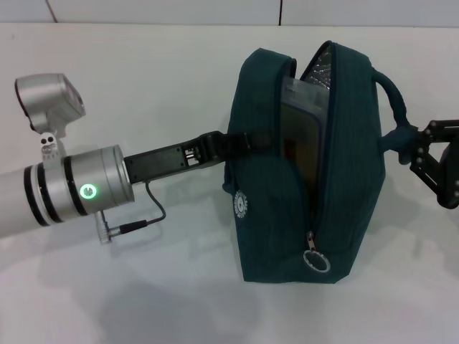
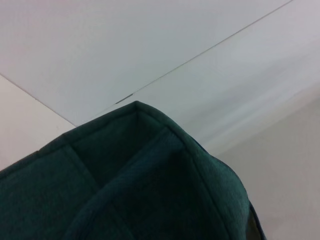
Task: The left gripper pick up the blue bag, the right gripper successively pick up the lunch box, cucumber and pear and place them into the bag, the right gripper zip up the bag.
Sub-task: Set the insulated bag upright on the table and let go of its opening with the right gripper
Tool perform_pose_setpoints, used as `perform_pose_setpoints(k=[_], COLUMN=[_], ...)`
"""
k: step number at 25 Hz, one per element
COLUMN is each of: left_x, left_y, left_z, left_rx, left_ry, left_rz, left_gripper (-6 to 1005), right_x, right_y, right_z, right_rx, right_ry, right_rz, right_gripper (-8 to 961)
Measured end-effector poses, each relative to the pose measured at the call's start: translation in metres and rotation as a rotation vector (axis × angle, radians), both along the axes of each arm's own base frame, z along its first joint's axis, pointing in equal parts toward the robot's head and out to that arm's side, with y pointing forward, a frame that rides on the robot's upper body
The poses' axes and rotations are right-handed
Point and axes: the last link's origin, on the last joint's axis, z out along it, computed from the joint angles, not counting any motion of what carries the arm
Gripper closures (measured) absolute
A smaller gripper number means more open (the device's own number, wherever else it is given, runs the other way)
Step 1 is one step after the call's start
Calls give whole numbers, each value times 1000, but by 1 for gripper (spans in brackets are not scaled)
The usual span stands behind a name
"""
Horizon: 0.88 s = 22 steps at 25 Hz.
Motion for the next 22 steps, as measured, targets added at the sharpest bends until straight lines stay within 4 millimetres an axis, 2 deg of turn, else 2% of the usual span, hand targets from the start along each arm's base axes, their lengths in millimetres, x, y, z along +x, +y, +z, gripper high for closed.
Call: perform_pose_setpoints(k=[13, 22], left_x=[-3, -9], left_y=[-13, -18], left_z=[-7, -7], left_rx=[-24, -23], left_ry=[-26, -28], left_rz=[9, 30], left_gripper=[953, 953], right_x=[3, 5], right_y=[7, -1], right_z=[2, -1], right_rx=[-29, -40], right_ry=[-54, -36], right_rz=[-12, -9], right_gripper=[836, 828])
